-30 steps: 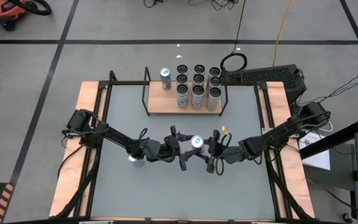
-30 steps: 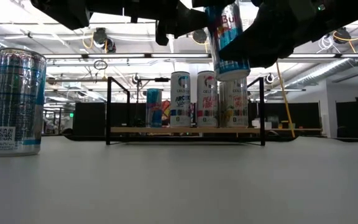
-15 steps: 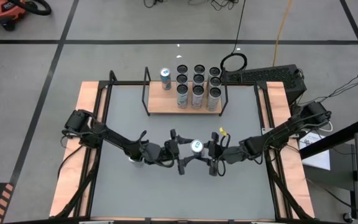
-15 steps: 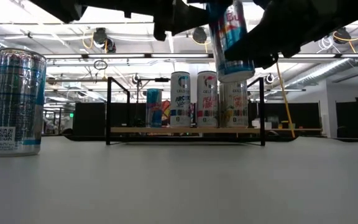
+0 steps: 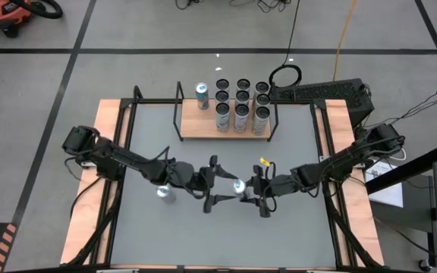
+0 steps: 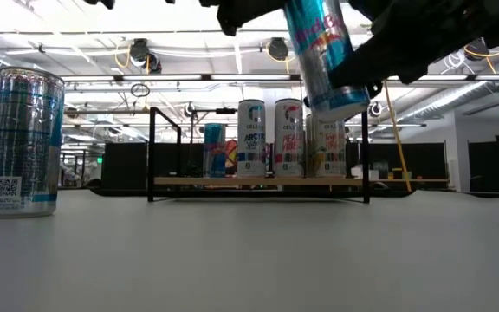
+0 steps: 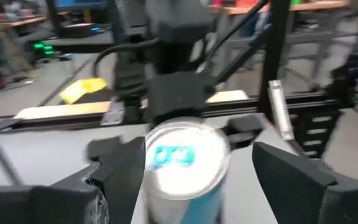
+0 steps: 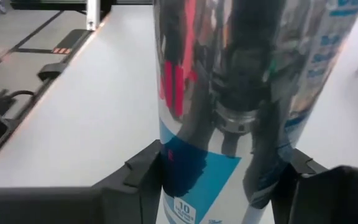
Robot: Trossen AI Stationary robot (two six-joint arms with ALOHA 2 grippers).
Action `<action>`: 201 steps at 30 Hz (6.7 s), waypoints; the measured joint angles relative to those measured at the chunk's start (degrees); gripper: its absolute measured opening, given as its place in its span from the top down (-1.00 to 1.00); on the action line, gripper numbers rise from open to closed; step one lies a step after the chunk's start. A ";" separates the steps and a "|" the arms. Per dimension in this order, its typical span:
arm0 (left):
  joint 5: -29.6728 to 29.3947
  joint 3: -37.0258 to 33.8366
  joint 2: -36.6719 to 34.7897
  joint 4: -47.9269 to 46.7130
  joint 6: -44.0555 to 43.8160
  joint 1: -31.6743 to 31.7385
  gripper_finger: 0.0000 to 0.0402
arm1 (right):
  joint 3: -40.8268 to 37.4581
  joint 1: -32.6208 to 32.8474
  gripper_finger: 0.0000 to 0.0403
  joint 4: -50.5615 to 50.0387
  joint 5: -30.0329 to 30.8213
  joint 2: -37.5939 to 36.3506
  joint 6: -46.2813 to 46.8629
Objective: Place canned beverage on shelf
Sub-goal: Put the bottom blue soda can on the shelf aligned with the blue soda can
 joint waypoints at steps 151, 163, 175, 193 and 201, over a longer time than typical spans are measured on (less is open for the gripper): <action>30.86 5.74 -5.33 -43.02 25.79 55.49 -0.12 | 0.04 8.68 -0.58 -20.70 4.85 -18.51 -9.86; 29.09 5.74 -5.33 -43.19 27.58 56.18 -0.13 | 0.04 8.26 -0.58 -20.99 4.86 -18.49 -8.43; 27.61 5.74 -5.33 -43.19 28.65 56.15 -0.29 | 0.04 8.26 -0.58 -20.99 4.76 -18.49 -8.43; 22.44 5.78 -5.40 -42.81 29.18 54.80 -0.31 | 0.04 8.26 -0.58 -21.00 4.68 -18.49 -8.41; 21.39 5.78 -5.40 -42.09 29.14 54.52 -0.47 | 0.04 8.26 -0.58 -21.01 4.63 -18.49 -8.19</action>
